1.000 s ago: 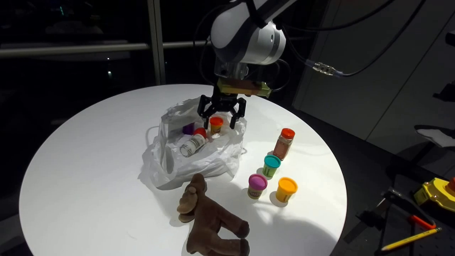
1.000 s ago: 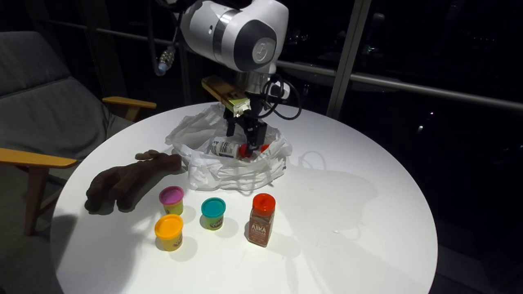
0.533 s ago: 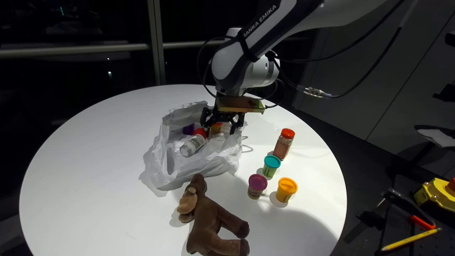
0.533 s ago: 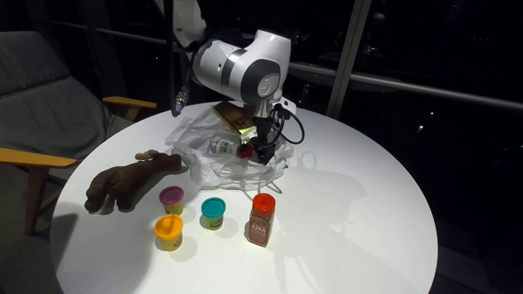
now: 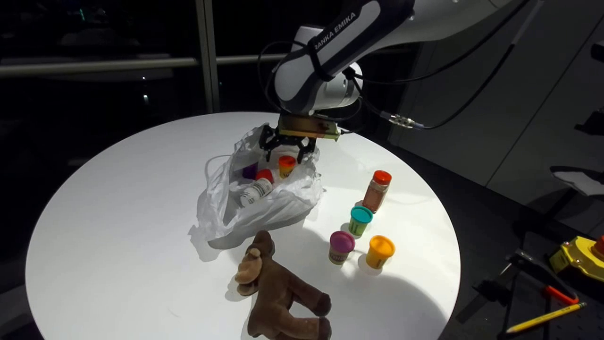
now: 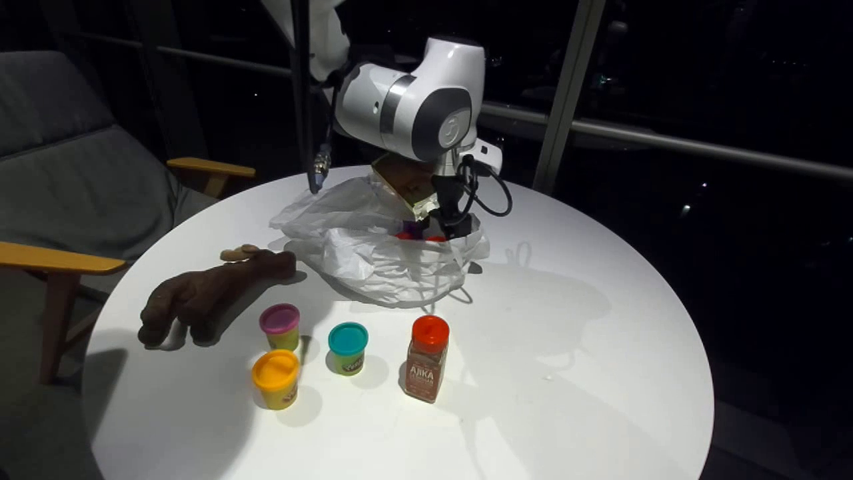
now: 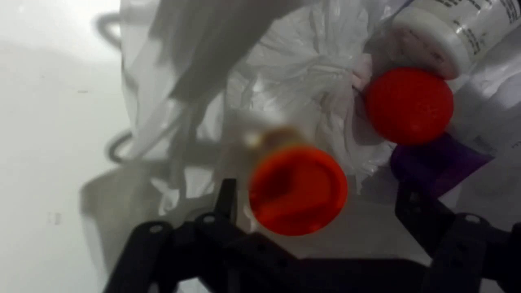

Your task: Take the containers, deer plush toy and red ball out of the white plastic bag

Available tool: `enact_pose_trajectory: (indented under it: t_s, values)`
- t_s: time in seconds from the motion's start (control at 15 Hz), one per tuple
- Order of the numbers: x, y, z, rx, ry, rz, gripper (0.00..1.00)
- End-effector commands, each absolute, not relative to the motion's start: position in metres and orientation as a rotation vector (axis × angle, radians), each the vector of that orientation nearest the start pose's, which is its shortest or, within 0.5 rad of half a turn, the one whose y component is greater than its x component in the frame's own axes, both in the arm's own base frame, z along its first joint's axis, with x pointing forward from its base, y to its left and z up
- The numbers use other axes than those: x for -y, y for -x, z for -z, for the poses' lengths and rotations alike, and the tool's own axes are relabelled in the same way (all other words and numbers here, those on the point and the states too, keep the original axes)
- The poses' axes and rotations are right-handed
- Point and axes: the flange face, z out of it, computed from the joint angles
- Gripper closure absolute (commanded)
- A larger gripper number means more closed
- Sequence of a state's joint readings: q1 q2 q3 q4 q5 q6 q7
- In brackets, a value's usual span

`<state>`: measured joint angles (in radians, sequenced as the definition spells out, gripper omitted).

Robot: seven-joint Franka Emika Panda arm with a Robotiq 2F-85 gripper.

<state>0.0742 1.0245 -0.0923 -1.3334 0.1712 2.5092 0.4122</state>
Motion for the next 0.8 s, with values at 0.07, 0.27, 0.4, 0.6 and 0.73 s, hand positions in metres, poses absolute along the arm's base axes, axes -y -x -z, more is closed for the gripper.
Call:
enact_pose_trajectory:
  t_s: [0.07, 0.27, 0.4, 0.6, 0.73]
  values:
    - [-0.006, -0.754, -0.123, -0.81, 2.991, 0.257, 0.0]
    - [-0.01, -0.748, -0.113, -0.812, 3.005, 0.218, 0.0]
    - [-0.012, -0.745, -0.105, -0.81, 3.017, 0.209, 0.26]
    - [-0.013, -0.746, -0.108, -0.808, 3.034, 0.232, 0.36]
    - [-0.011, -0.748, -0.121, -0.812, 3.047, 0.267, 0.52]
